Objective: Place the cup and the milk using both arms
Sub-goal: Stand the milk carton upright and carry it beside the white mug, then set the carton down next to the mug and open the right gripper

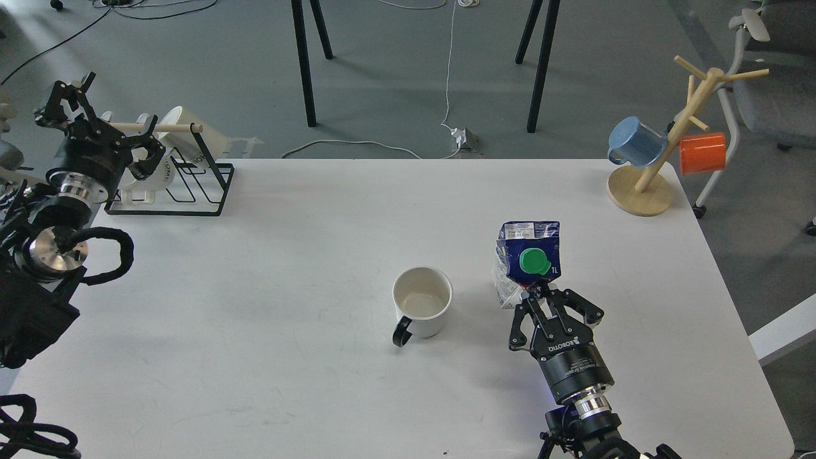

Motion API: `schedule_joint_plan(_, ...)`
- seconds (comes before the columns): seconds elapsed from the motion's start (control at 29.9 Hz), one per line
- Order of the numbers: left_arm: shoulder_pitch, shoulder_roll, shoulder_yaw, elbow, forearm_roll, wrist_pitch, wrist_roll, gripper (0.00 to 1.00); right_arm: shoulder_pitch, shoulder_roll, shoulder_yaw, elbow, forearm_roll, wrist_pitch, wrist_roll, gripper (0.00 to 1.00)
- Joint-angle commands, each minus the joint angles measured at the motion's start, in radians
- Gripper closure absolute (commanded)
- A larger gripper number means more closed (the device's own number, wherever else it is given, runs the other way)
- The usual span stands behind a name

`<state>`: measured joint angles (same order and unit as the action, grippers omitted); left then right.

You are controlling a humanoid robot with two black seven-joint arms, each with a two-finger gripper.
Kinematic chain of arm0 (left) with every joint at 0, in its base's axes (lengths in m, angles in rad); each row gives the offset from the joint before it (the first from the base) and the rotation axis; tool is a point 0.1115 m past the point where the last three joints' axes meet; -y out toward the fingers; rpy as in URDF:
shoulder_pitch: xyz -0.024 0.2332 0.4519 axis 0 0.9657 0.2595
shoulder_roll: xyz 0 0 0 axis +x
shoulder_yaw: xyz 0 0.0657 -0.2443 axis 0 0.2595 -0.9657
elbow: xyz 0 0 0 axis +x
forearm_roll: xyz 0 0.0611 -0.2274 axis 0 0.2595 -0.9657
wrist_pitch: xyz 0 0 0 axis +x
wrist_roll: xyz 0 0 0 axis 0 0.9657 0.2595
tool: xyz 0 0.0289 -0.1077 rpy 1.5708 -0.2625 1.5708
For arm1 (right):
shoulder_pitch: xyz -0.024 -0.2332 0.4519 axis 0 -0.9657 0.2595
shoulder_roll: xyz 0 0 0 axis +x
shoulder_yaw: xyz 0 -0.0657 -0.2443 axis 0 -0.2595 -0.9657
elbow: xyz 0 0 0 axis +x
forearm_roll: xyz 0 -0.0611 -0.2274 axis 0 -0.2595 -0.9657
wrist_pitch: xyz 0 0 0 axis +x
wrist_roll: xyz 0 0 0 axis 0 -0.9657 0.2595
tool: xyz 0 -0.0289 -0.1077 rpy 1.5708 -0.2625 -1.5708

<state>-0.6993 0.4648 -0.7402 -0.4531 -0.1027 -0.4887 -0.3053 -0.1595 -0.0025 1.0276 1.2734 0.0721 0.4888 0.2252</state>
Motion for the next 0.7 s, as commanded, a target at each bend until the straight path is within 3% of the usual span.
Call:
schedule_joint_plan(0.0, 0.003, 0.000, 0.001, 0.022, 0.000, 0.000, 0.000, 0.00, 0.008, 0.002, -0.021, -0.045, 0.005, 0.000, 0.000, 0.81)
schedule_joint_plan(0.54, 0.006, 0.005, 0.001, 0.027, 0.000, 0.000, 0.002, 0.00, 0.012, 0.002, -0.104, -0.055, 0.020, 0.000, 0.002, 0.77)
schedule_joint_plan(0.6, 0.006, 0.005, 0.001, 0.027, 0.001, 0.000, 0.002, 0.00, 0.012, 0.002, -0.104, -0.055, 0.020, 0.000, 0.002, 0.72)
schedule_joint_plan(0.67, 0.006, 0.005, 0.001, 0.027, 0.000, 0.000, 0.002, 0.00, 0.012, 0.002, -0.104, -0.055, 0.020, 0.000, 0.002, 0.56)
